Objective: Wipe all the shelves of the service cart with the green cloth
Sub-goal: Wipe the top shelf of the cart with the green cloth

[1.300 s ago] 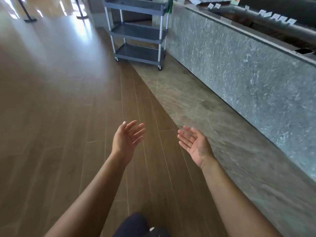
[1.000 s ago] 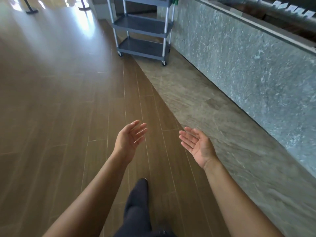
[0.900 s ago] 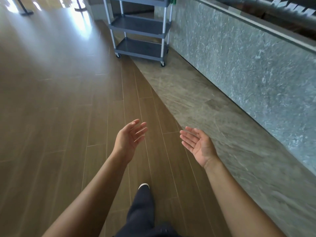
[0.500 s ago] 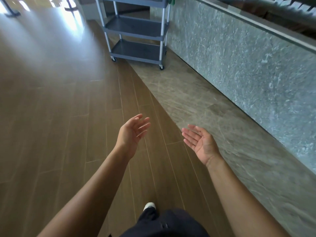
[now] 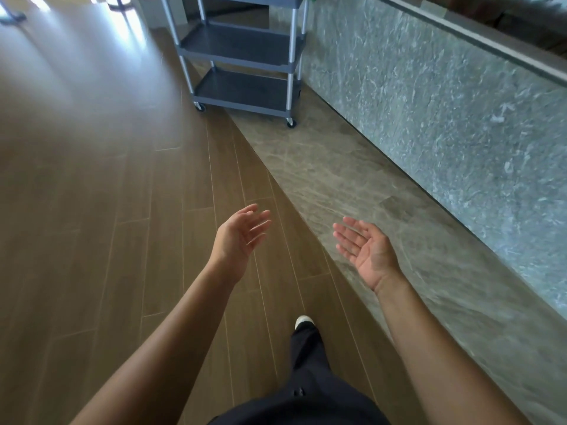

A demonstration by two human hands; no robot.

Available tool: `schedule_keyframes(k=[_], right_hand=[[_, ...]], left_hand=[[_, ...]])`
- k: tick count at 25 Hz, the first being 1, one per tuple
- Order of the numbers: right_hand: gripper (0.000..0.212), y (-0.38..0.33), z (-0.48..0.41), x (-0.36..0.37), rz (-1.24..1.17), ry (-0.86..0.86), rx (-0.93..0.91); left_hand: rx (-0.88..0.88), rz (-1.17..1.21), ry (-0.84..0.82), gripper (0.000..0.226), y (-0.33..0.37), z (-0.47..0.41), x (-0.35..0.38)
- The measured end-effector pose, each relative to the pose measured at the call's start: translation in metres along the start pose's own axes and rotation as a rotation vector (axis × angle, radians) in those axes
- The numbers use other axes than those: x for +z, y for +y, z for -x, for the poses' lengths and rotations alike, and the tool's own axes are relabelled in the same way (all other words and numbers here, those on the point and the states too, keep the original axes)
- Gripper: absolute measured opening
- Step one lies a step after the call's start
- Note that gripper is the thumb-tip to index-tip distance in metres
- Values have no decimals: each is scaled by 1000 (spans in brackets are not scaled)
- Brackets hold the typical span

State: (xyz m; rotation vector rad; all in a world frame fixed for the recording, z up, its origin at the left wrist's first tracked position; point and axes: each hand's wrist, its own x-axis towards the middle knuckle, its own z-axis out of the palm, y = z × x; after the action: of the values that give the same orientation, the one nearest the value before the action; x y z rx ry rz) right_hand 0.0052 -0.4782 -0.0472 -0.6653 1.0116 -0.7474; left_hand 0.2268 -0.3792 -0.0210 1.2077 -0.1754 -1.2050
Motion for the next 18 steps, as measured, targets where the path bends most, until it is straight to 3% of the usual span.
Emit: schedule_keyframes(k=[8,18], right_hand=[[29,-85,-118,-2,32,-28,19],[29,-127,-231,24,20,-27,51]], left_hand=[[16,37,34,30,31,-109,72],[21,50,39,29,70,-219,102]])
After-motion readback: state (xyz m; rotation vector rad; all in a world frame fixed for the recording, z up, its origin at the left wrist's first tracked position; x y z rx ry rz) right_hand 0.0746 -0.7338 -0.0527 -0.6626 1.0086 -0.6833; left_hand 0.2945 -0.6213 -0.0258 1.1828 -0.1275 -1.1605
